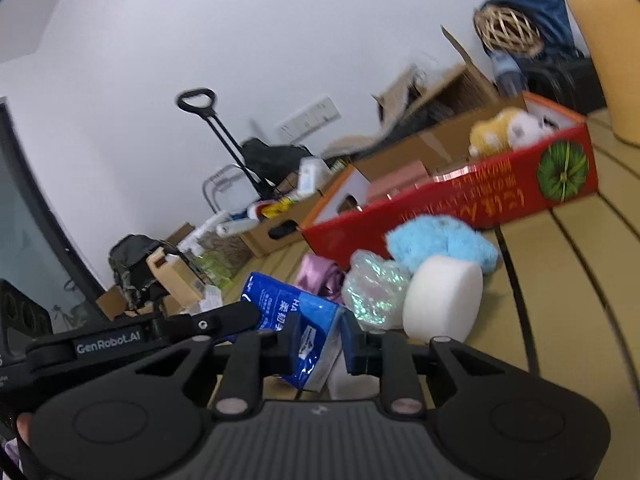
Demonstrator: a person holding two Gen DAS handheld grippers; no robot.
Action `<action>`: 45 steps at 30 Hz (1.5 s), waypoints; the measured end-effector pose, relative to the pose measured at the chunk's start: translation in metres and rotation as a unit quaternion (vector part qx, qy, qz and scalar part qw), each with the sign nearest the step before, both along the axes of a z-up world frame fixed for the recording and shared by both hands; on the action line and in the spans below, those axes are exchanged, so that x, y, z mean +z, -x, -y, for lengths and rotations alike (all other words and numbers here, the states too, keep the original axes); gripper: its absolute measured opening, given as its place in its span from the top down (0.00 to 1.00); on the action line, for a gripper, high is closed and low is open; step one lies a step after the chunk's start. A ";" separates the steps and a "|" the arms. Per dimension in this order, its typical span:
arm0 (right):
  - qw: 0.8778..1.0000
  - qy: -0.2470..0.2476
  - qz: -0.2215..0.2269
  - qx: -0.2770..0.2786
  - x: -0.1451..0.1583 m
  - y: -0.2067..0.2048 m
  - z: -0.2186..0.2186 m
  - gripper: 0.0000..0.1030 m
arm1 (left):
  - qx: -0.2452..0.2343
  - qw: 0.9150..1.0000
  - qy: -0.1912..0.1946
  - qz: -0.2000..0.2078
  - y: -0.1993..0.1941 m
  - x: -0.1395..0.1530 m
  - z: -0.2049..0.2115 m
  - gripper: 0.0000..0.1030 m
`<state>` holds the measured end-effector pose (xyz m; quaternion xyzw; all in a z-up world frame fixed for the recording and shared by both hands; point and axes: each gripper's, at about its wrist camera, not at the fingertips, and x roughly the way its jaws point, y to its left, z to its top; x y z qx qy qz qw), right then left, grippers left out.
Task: Organize soft objects
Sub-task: 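Carry the handkerchief pack with the right gripper into the box and release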
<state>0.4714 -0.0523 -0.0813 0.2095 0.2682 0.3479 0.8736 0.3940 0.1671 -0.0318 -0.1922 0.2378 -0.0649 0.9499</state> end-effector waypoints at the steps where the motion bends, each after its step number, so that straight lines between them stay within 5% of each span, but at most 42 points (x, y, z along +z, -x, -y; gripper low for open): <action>1: 1.000 -0.004 0.004 0.001 0.002 0.004 0.004 0.82 | 0.001 1.000 0.000 0.003 0.004 0.000 0.003 0.77; 8: 1.000 -0.011 0.016 -0.010 0.004 0.026 0.030 0.83 | -0.017 1.000 -0.016 0.014 0.016 0.002 0.028 0.77; 14: 0.997 -0.005 0.062 -0.038 0.047 0.009 0.053 0.83 | -0.052 0.998 0.043 0.020 -0.023 0.036 0.037 0.75; 23: 0.998 0.024 0.029 -0.054 0.104 -0.172 0.054 0.83 | -0.074 0.994 0.071 -0.038 -0.214 0.061 0.033 0.74; 32: 0.986 0.145 -0.058 -0.065 0.051 -0.360 -0.024 0.89 | -0.015 0.985 0.044 -0.167 -0.386 0.007 0.010 0.75; 37: 0.970 0.223 -0.087 -0.050 0.014 -0.387 -0.055 0.93 | -0.015 0.984 0.018 -0.177 -0.384 -0.003 0.000 0.73; 45: 0.965 0.251 -0.034 -0.066 0.049 -0.355 -0.048 0.88 | -0.011 0.995 -0.017 -0.103 -0.283 0.058 -0.022 0.66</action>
